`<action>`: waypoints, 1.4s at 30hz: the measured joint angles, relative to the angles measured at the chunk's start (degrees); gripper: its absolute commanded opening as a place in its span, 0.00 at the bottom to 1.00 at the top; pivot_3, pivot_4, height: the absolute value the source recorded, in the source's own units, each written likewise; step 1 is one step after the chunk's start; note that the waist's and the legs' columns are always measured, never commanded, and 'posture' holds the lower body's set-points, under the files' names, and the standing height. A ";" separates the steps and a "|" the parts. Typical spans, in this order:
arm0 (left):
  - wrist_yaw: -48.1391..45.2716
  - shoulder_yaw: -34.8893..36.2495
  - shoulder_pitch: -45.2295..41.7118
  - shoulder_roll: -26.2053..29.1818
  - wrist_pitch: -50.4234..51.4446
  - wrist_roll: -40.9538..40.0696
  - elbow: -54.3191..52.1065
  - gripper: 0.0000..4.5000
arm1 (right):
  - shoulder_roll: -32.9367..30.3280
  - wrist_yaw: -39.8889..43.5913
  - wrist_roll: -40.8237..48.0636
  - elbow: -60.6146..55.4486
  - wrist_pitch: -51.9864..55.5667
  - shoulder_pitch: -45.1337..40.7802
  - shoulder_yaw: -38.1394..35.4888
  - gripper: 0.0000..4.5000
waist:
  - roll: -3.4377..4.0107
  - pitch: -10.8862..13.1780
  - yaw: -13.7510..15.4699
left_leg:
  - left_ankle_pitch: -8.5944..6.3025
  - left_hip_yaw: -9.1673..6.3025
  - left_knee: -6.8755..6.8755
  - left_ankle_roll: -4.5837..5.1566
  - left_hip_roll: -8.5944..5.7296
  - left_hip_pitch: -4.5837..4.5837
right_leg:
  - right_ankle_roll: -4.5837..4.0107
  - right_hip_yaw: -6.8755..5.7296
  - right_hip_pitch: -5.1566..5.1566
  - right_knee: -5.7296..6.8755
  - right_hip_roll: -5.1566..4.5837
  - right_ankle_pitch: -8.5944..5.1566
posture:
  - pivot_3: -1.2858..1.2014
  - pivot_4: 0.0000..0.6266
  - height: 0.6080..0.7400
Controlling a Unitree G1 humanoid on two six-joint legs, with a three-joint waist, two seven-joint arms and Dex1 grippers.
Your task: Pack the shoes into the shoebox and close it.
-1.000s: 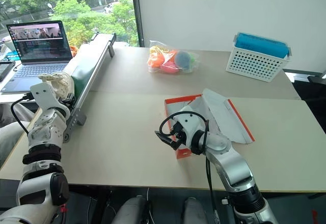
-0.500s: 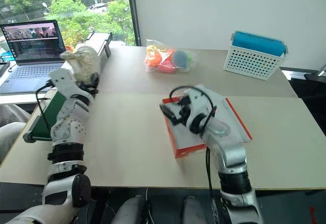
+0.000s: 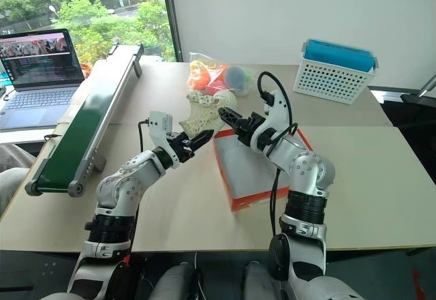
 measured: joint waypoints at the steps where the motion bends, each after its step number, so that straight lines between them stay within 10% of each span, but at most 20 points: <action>1: -0.13 -0.13 0.00 0.00 0.11 0.00 0.00 0.65 | 0.00 -0.22 0.02 0.33 0.12 0.00 0.00 1.00 | 0.01 0.01 0.02 | 0.00 0.00 -0.01 0.00 0.00 -0.02 | 0.00 0.00 0.00 0.01 0.00 0.00 | 0.52 0.24 0.73; 13: -1.51 -0.91 -0.22 -0.07 0.61 -0.67 -1.44 0.65 | 4.93 -6.47 10.73 5.20 0.16 -2.63 -7.92 1.00 | 0.13 0.08 0.18 | 0.00 0.00 -0.01 0.01 -0.01 -0.10 | 0.01 -0.01 0.00 0.01 -0.01 0.00 | 0.52 0.24 0.73; 26: -1.67 -0.98 -1.26 -0.49 0.34 -0.66 -1.32 0.65 | 3.62 -9.68 12.64 5.29 -0.97 -2.55 -7.75 0.12 | 0.15 0.10 0.12 | -0.01 0.00 -0.02 0.02 0.00 -0.10 | 0.01 -0.01 -0.01 0.00 0.00 0.00 | 0.52 0.24 0.73; 34: -1.97 -3.09 -1.26 0.82 -0.18 1.69 -1.65 0.65 | 3.58 -11.46 13.05 4.20 -1.03 -1.84 -6.77 0.08 | 0.16 0.10 0.12 | -0.02 0.00 -0.03 0.04 0.00 -0.11 | 0.01 -0.01 -0.01 0.00 0.00 0.00 | 0.52 0.24 0.73; 38: -2.76 -4.27 -0.69 1.52 -2.06 3.31 -1.91 0.95 | 4.69 -12.71 13.24 2.62 -2.41 -1.38 -6.13 0.08 | 0.18 0.11 0.12 | -0.02 0.00 -0.03 0.04 0.00 -0.11 | 0.01 0.00 -0.03 -0.04 0.00 0.00 | 0.52 0.24 0.73; 42: -3.68 -6.68 0.97 2.31 -2.30 5.21 -2.23 0.99 | 4.24 -13.04 13.43 0.80 -3.38 -1.38 -5.04 0.08 | 0.18 0.12 0.16 | -0.02 0.00 -0.04 0.04 0.00 -0.12 | 0.02 0.00 -0.03 -0.04 -0.01 0.00 | 0.52 0.24 0.73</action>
